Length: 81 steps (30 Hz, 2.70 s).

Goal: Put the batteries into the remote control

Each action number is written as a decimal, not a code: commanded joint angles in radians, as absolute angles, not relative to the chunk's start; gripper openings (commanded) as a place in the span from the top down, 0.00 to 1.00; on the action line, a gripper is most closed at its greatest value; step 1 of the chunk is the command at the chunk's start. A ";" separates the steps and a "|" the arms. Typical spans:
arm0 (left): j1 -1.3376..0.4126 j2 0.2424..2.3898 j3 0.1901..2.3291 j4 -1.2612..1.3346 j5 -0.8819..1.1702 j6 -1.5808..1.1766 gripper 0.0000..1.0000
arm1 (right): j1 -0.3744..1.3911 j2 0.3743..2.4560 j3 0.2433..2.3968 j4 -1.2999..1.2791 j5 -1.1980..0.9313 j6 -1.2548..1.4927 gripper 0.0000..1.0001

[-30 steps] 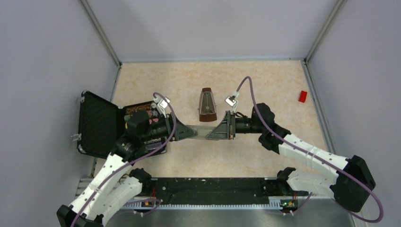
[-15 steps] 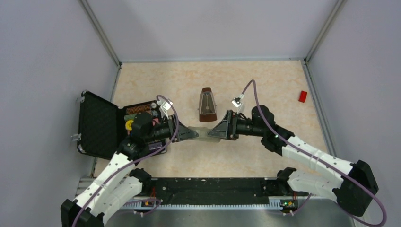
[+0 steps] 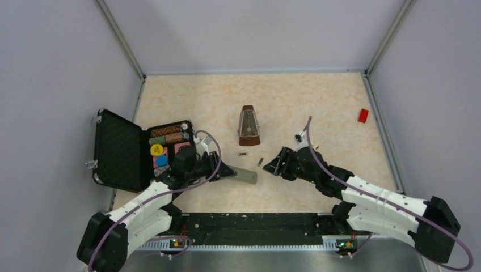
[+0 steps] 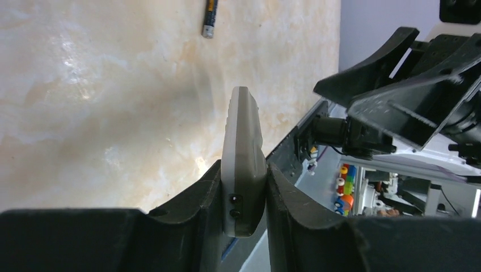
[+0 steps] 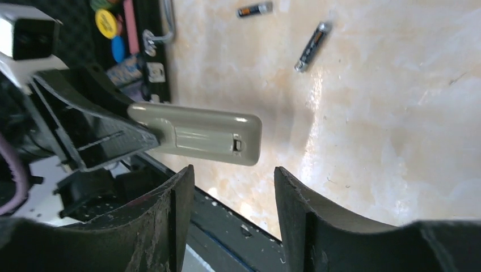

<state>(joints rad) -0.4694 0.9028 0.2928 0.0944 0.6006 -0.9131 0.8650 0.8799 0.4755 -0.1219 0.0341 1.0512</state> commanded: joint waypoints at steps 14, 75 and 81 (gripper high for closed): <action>-0.489 0.981 0.183 0.168 0.458 -0.818 1.00 | 0.976 1.278 0.475 0.302 0.041 1.179 0.57; -0.490 1.004 0.201 0.050 0.362 -0.785 1.00 | 0.977 1.449 0.539 0.262 -0.046 1.179 0.63; -0.491 1.006 0.200 0.054 0.367 -0.786 1.00 | 0.977 1.470 0.538 0.275 -0.053 1.189 0.65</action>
<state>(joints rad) -0.4923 0.9802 0.2264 0.1539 0.4904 -0.8692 0.9665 1.4422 0.5259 0.2333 -0.0467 1.1908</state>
